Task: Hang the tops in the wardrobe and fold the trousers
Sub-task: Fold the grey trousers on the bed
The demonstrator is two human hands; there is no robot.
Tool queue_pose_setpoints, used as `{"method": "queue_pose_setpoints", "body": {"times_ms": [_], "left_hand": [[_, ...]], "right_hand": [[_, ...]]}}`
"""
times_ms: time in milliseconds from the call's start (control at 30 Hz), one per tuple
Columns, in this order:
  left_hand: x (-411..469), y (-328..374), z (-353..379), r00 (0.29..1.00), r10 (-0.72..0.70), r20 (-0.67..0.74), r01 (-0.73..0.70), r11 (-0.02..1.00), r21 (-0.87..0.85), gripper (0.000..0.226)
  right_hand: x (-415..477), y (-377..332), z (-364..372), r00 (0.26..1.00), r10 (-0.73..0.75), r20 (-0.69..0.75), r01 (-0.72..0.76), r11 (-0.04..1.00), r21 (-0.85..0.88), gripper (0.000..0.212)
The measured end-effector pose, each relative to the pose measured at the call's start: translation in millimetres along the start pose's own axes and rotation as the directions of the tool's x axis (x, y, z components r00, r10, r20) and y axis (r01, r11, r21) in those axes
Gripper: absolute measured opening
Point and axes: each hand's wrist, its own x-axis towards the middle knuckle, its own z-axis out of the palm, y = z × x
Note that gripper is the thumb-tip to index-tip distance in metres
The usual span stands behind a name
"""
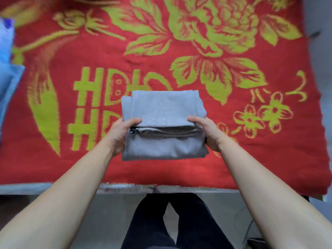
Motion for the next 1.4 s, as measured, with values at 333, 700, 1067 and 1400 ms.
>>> {"method": "queue_pose_setpoints", "body": {"times_ms": [333,700,1067,1400], "left_hand": [[-198,194,16,0.902,0.428,0.048,-0.418,0.897,-0.147,0.042],[-396,231,30,0.618,0.774,-0.134,-0.781,0.587,-0.212,0.03],[-550,131,-6,0.335,0.774,-0.538,-0.92,0.393,-0.008,0.061],[-752,-1,-72,0.027,0.592,-0.806,-0.938,0.294,0.184,0.044]], "right_hand": [[-174,-223,64,0.903,-0.337,0.266,0.356,0.934,-0.026,0.046],[-324,-316,109,0.602,-0.582,0.546,0.588,0.786,0.19,0.06],[-411,-269,192,0.406,-0.448,0.796,0.489,0.843,0.225,0.044],[-564,-166,334,0.165,-0.234,0.958,0.598,0.796,0.092,0.028]]}}
